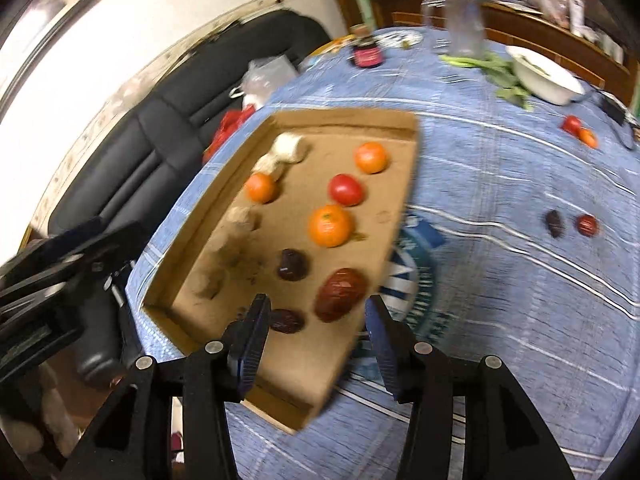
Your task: Organize fruits
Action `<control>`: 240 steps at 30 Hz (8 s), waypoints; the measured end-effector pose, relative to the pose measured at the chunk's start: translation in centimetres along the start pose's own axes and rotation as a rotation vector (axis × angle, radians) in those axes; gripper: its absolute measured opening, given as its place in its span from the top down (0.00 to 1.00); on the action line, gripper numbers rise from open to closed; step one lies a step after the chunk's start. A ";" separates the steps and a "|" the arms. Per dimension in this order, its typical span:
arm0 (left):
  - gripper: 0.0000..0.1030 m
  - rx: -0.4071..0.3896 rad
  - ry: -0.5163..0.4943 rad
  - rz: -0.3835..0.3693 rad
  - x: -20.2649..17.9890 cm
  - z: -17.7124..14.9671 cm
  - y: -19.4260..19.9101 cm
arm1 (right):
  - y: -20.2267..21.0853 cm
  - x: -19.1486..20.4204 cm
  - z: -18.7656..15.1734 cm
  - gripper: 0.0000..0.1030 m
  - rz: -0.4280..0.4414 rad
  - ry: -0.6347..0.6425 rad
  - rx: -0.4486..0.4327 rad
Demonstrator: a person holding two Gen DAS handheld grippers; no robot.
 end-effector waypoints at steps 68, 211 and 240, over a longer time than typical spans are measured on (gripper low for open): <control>0.27 0.181 -0.148 -0.366 -14.8 1.4 -8.7 | 0.9 -24.6 2.3 0.43 -0.249 -0.415 -0.049; 0.20 -0.054 0.114 0.173 -1.8 -2.7 4.6 | 6.4 0.0 -2.9 0.39 0.047 0.182 -0.098; 0.00 -0.169 0.199 0.300 1.4 -3.7 8.4 | 6.5 3.3 -3.5 0.39 0.033 0.231 -0.114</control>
Point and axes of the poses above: each gripper's, at about its wrist camera, not at the fingertips, and y roughly against the way its jaws point, x to its left, z to its top, the point moved 6 cm from there along -y, roughly the way its jaws point, and after that the axes turned 5 degrees about -z, right-handed, at the moved point
